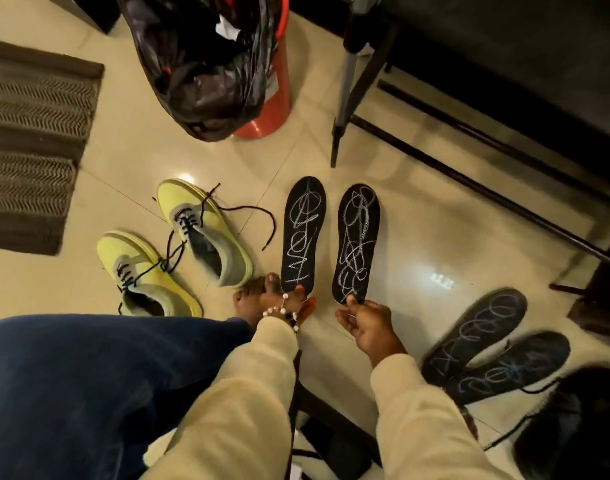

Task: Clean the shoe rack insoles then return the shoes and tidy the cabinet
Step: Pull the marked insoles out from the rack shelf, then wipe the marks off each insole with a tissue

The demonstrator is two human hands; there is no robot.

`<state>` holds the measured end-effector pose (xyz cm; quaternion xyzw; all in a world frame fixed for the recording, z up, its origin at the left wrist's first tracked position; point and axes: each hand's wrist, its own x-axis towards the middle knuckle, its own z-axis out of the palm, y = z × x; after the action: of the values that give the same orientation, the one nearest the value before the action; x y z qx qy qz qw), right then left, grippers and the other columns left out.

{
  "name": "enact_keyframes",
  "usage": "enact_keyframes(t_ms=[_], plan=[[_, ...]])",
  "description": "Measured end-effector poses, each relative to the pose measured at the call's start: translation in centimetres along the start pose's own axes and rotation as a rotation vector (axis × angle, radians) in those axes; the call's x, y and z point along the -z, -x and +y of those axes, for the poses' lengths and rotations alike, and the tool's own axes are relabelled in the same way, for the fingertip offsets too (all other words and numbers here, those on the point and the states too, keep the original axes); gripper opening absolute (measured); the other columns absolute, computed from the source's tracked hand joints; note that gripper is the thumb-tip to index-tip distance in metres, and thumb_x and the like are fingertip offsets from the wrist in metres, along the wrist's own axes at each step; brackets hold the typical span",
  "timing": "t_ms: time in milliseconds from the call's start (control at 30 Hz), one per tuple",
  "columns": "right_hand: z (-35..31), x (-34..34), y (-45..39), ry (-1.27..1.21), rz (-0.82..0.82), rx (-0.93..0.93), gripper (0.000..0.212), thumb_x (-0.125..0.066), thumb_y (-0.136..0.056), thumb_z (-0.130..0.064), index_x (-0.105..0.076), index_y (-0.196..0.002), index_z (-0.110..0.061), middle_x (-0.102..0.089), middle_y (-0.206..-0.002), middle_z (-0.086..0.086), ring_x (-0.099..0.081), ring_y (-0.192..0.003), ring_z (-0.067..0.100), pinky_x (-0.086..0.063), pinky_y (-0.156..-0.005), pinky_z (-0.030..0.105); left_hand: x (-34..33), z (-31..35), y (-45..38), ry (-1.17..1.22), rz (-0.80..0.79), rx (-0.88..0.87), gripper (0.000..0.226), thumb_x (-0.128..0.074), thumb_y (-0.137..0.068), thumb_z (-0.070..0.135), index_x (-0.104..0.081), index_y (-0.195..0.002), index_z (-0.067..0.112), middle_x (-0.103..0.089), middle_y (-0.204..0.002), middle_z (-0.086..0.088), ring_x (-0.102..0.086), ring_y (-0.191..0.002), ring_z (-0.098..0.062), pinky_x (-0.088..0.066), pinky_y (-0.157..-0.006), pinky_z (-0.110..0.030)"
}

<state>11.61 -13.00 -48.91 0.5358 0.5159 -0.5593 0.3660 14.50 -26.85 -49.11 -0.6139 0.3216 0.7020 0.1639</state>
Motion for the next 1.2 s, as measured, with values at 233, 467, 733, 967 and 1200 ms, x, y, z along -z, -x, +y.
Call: enact_keyframes(t_ms=[233,467,733,967,1200], plan=[[0.8,2.1,2.3,-0.048,0.004,0.000,0.016,-0.057,-0.087,0.008,-0.056,-0.075,-0.002,-0.050,-0.076,0.015,-0.047,-0.063,0.023,-0.047,-0.064,0.029,-0.8,-1.0,2.6,-0.178,0.056,0.080,0.042,-0.039,-0.102,0.018,-0.039,-0.140,0.001,-0.052,-0.086,-0.006,-0.054,-0.118,-0.036,-0.048,-0.086,-0.037],[-1.3,6.0,10.4,-0.055,-0.031,0.171,0.008,-0.056,-0.089,0.001,-0.060,-0.094,-0.004,-0.060,-0.073,0.013,-0.057,-0.061,0.024,-0.049,-0.061,0.030,-4.8,1.2,11.9,-0.611,-0.043,-0.129,0.018,-0.045,-0.100,0.013,-0.060,-0.103,0.005,-0.063,-0.095,-0.016,-0.063,-0.087,-0.031,-0.051,-0.079,-0.036],[-3.0,11.9,20.5,-0.113,-0.074,0.372,0.008,-0.056,-0.092,-0.007,-0.060,-0.099,-0.005,-0.063,-0.076,0.013,-0.058,-0.061,0.024,-0.050,-0.060,0.030,-8.0,0.0,22.6,-1.239,-0.029,-0.691,0.024,-0.055,-0.092,0.014,-0.072,-0.109,0.011,-0.068,-0.115,-0.013,-0.062,-0.107,-0.033,-0.049,-0.095,-0.036],[-4.3,18.6,28.2,-0.233,-0.018,0.562,0.009,-0.055,-0.092,-0.008,-0.064,-0.094,-0.009,-0.067,-0.084,0.013,-0.061,-0.065,0.024,-0.050,-0.057,0.028,-12.8,-2.6,31.0,-1.188,-0.236,-0.925,0.018,-0.056,-0.088,0.007,-0.070,-0.100,0.008,-0.071,-0.099,-0.018,-0.067,-0.096,-0.036,-0.056,-0.085,-0.043],[-4.4,26.1,36.4,-0.369,0.118,0.756,0.009,-0.054,-0.092,-0.010,-0.061,-0.088,-0.013,-0.063,-0.071,0.007,-0.056,-0.053,0.016,-0.046,-0.046,0.021,-15.4,-5.1,40.1,-1.285,-0.499,-1.222,0.015,-0.055,-0.092,0.010,-0.068,-0.094,0.017,-0.072,-0.087,-0.008,-0.069,-0.085,-0.027,-0.057,-0.081,-0.040]])
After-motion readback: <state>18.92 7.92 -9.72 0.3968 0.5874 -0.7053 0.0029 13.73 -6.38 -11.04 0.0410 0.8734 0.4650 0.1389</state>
